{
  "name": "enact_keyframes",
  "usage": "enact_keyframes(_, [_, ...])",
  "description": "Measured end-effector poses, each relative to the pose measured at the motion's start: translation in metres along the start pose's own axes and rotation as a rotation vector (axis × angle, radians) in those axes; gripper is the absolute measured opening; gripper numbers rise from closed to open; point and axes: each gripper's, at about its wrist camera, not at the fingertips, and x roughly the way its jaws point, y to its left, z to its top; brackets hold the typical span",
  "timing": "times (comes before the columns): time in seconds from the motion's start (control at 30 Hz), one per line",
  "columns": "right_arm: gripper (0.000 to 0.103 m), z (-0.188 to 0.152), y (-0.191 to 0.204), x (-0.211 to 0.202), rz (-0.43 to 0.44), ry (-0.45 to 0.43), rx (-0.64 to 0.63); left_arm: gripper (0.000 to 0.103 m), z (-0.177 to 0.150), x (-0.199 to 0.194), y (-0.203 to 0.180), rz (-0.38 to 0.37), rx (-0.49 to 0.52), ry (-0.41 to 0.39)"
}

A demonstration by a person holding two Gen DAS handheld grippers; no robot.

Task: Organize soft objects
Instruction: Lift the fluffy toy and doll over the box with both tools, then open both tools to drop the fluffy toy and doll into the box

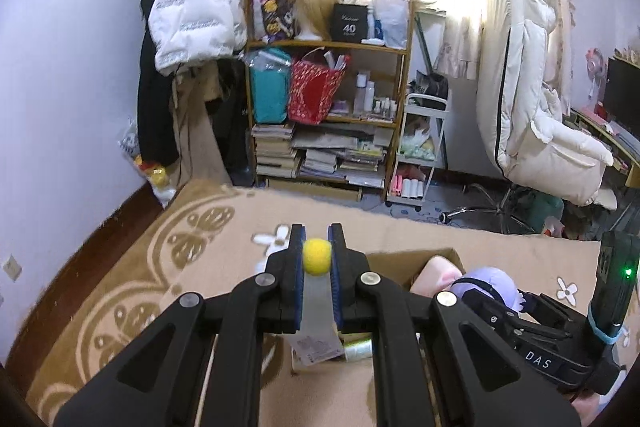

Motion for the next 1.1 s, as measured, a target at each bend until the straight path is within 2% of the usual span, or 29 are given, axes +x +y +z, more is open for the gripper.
enact_keyframes(0.13, [0.064, 0.013, -0.001, 0.007, -0.003, -0.014, -0.002, 0.01, 0.011, 0.01, -0.01, -0.007, 0.036, -0.016])
enact_keyframes(0.3, [0.064, 0.011, -0.003, 0.024, -0.011, 0.01, -0.01, 0.011, 0.008, 0.033, -0.018, -0.036, 0.037, 0.022])
enact_keyframes(0.43, [0.064, 0.002, -0.009, 0.037, -0.014, 0.04, 0.004, 0.011, -0.01, 0.059, -0.021, -0.075, 0.013, 0.092])
enact_keyframes(0.67, [0.065, -0.01, -0.018, 0.056, -0.09, 0.096, -0.021, 0.012, -0.047, 0.094, -0.026, -0.067, 0.025, 0.183])
enact_keyframes(0.83, [0.066, -0.011, -0.018, 0.061, -0.099, 0.114, -0.035, 0.012, -0.067, 0.112, -0.021, -0.06, -0.012, 0.245])
enact_keyframes(1.0, [0.066, -0.012, -0.017, 0.062, -0.114, 0.108, -0.04, 0.013, -0.077, 0.118, -0.021, -0.041, 0.001, 0.28])
enact_keyframes(1.1, [0.066, -0.012, -0.017, 0.062, -0.113, 0.11, -0.037, 0.017, -0.08, 0.119, -0.019, -0.025, 0.013, 0.286])
